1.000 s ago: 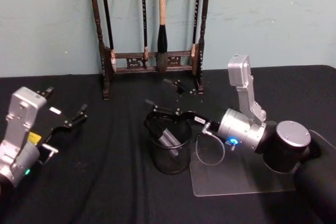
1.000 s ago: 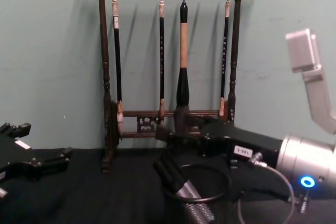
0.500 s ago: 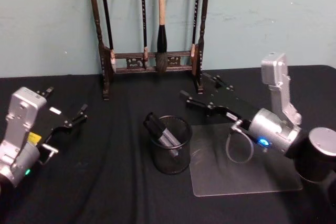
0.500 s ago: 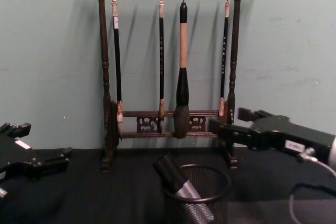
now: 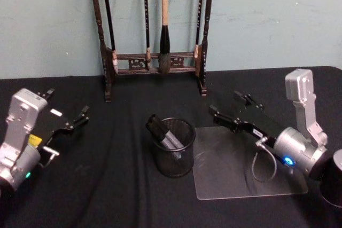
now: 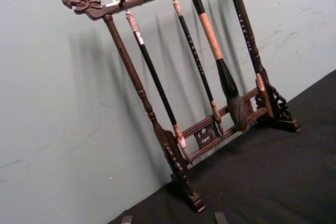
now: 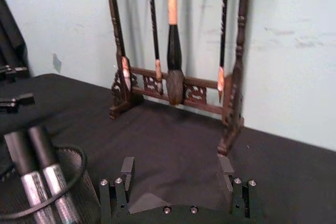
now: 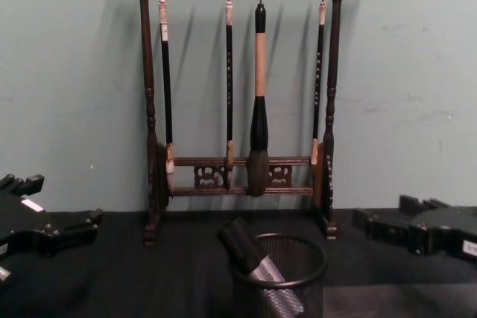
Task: Pick up the water-based marker from the table and place it into the pen holder.
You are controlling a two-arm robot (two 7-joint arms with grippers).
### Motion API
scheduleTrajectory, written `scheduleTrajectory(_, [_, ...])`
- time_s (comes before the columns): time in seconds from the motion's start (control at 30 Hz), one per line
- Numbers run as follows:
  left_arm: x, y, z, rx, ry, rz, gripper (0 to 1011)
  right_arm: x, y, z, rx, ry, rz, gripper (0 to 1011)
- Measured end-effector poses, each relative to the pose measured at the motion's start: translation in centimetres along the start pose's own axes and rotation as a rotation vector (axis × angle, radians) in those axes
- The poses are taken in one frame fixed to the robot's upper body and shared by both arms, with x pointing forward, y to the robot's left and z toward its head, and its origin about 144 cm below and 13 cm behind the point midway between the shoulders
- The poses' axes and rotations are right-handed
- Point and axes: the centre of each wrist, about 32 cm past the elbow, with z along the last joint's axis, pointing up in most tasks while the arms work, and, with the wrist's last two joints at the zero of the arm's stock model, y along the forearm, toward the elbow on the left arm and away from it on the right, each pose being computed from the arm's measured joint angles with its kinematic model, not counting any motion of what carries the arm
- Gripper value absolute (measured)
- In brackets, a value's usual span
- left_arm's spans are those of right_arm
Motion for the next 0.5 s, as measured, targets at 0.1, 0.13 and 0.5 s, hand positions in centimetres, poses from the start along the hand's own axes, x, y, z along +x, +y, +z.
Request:
scheduleTrajectory(0.1, [0.0,0.0,0.0,0.0,0.0,0.0,1009,0.0,-0.3,-0.3,-0.008,0.006,-0.009,1002])
scheduleTrajectory(0.13, [0.0,0.0,0.0,0.0,0.0,0.0,1009,0.0,-0.5,-0.5,-0.012,0.011,-0.013,1002])
scheduleTrajectory(0.5, [0.0,0.0,0.0,0.0,0.0,0.0,1009,0.0,-1.0,-1.7,-0.041,0.041,-0.032,1002])
